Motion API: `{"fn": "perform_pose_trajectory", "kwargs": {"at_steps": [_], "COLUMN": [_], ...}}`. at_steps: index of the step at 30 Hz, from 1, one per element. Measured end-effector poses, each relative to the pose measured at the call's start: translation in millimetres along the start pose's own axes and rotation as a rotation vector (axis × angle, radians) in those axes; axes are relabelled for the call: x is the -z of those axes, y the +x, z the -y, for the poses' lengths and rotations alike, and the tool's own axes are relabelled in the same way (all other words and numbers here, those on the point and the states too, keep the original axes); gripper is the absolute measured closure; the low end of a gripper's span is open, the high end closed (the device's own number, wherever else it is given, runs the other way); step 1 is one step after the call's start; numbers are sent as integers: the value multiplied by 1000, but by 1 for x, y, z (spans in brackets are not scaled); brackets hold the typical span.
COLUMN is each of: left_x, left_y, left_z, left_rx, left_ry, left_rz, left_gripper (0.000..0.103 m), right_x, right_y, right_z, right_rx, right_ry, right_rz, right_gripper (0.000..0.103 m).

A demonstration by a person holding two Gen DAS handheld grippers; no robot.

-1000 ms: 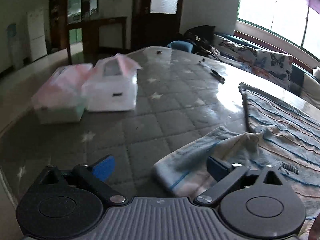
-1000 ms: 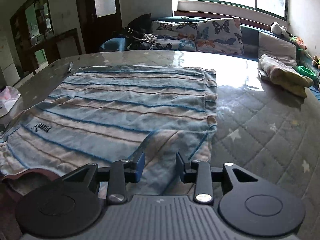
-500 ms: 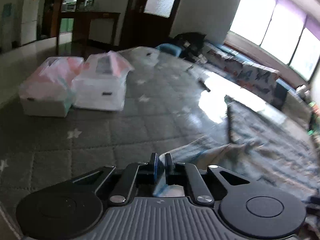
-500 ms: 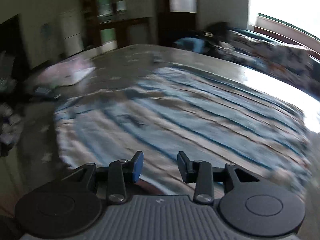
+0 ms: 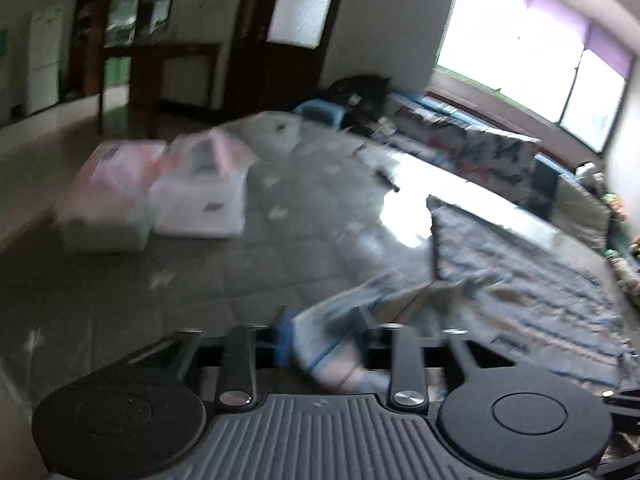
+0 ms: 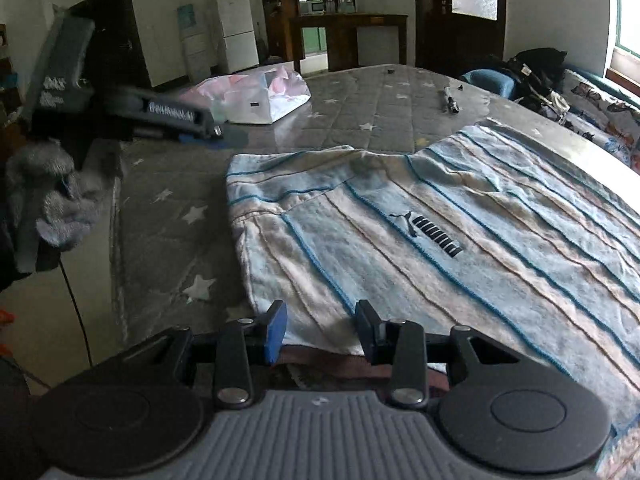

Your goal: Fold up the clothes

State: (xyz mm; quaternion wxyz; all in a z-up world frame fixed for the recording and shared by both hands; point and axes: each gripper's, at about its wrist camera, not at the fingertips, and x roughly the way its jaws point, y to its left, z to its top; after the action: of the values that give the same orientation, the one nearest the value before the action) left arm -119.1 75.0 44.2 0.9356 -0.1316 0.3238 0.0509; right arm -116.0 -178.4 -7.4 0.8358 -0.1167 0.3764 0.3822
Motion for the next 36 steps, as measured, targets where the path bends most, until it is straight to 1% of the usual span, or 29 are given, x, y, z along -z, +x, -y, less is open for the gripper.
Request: {"fn": "perform_pose_trajectory", "kwargs": {"at_steps": [4,6,9,10,11,12,13,15,17,18,21,23,25,26,29,31,32,33,36], "left_x": [8,11,12,12,11,11,10,8,5,3,3,8,18,23,36,37,35,30,17], "left_y": [10,14,15,16,17,18,18,16,8,2,-18,-25,-25,-24,-18,-17,-18,-19,-19], "left_z": [-3,-4,-3,-3,-3,-4,-4,-5,-2,3,25,41,57,64,80,81,79,75,63], "left_rx": [-54,-61,-59,-61,-60,-55,-49,-16,41,87,273,391,490,529,559,568,570,565,542], "left_ry": [-17,-32,-32,-34,-33,-33,-38,-52,-49,-28,75,138,204,234,295,311,306,291,249], "left_rz": [-35,-51,-46,-44,-41,-42,-40,-27,5,32,84,72,26,3,-69,-88,-81,-65,-24], "left_gripper": [52,52,54,60,68,84,89,94,94,94,94,94,94,93,92,89,87,83,82], "right_x": [4,5,6,5,5,6,6,6,6,6,4,3,1,0,0,0,0,-1,-5], "right_y": [0,-1,-2,-1,-1,-1,-2,-2,-1,-2,-6,-14,-23,-27,-35,-36,-37,-37,-35], "right_z": [-2,-1,-2,-1,-1,-1,-1,-2,-2,-1,3,9,17,22,37,43,47,50,55], "right_rx": [-12,-15,-17,-18,-19,-19,-17,-14,-13,-13,-10,3,27,41,82,96,100,103,99], "right_ry": [-4,5,2,3,4,4,4,6,10,15,42,67,95,111,163,188,200,211,223], "right_rz": [-2,2,4,3,4,5,6,8,9,10,23,46,70,81,95,100,102,105,113], "right_gripper": [65,65,65,65,65,65,65,65,65,65,65,66,66,66,66,66,66,65,66]}}
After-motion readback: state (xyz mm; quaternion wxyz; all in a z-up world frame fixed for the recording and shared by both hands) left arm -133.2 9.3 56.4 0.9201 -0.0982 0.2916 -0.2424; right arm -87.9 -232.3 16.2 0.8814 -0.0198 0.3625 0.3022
